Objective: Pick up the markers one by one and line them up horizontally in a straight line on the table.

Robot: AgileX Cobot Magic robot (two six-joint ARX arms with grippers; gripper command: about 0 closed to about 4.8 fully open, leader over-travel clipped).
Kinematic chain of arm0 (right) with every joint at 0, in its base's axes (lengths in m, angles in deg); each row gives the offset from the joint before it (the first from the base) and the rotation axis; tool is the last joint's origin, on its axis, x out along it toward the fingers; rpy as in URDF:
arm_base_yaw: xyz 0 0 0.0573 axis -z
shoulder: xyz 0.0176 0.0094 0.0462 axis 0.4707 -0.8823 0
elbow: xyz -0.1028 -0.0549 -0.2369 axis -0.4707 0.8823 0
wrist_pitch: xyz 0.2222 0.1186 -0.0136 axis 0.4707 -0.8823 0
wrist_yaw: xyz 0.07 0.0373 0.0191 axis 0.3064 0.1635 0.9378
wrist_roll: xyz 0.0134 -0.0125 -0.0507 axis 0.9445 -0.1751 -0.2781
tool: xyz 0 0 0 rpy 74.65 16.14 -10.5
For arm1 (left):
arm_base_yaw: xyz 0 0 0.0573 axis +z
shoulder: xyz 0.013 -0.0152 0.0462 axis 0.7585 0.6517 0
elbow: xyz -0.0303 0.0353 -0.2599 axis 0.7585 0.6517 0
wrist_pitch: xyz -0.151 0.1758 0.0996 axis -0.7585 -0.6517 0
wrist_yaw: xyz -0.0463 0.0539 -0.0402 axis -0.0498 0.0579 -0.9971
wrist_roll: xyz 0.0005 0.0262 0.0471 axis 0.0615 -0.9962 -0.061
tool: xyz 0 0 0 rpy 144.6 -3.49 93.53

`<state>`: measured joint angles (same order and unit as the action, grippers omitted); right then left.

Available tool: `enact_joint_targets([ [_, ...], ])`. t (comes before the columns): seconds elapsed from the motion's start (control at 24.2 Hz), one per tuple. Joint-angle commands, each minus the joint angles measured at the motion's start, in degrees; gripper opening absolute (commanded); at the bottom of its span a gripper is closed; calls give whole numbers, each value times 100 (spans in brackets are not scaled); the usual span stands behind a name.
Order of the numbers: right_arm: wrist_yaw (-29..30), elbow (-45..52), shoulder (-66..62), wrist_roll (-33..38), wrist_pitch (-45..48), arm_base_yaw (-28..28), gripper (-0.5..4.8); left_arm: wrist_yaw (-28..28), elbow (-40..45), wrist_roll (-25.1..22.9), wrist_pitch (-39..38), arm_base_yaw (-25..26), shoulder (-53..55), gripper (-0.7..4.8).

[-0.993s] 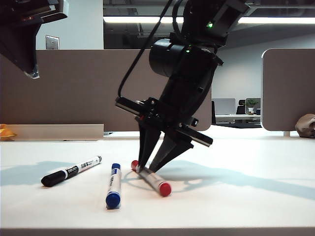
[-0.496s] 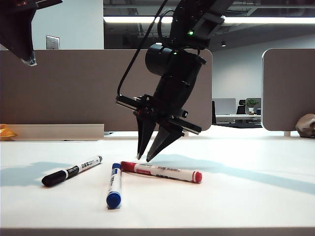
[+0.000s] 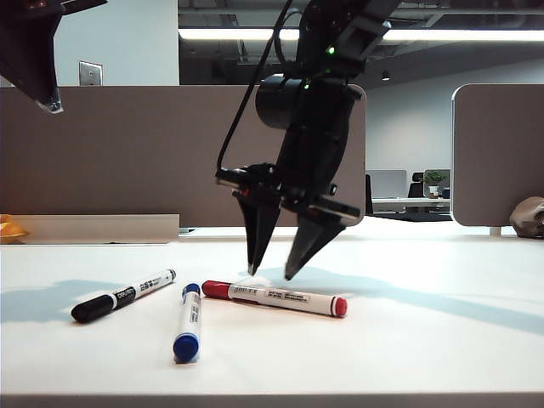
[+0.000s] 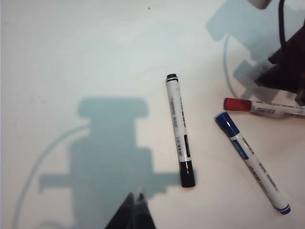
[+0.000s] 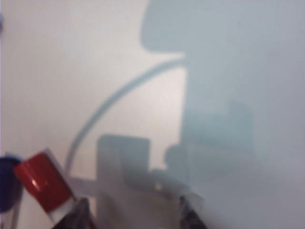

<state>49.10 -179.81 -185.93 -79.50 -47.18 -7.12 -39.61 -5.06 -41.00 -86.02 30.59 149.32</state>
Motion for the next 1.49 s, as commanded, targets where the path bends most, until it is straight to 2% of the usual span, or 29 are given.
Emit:
enact_joint_targets([
  [0.04,-389,-33,299,-496,-229,2,222,-4,-26,-9,42,-4,-11,-5],
  [0.08,-597,-33,424,-684,-337,2,202,-4,-26,-7,66,-4,-11,-5],
  [0.25,-1259,-33,852,-1478,-859,-24,198,-4,-26,-7,129,-4,-42,-5],
  [0.33,-1259,-33,966,-1840,-1172,-26,198,-4,-26,-7,173,-4,-107,-5],
  [0.5,-1217,-24,949,-2033,-1628,-35,198,-2,-31,-2,264,-4,-299,-5],
  [0.66,-1215,-24,925,-2321,-1663,-212,198,0,-31,-11,332,-4,-540,-5],
  [0.99,-1224,-24,704,-2531,-1700,-673,198,-4,-28,-17,295,-4,-881,-5],
  [1.49,-1237,-24,354,-2533,-1502,-748,197,-2,-28,-153,92,-4,-1021,-5],
])
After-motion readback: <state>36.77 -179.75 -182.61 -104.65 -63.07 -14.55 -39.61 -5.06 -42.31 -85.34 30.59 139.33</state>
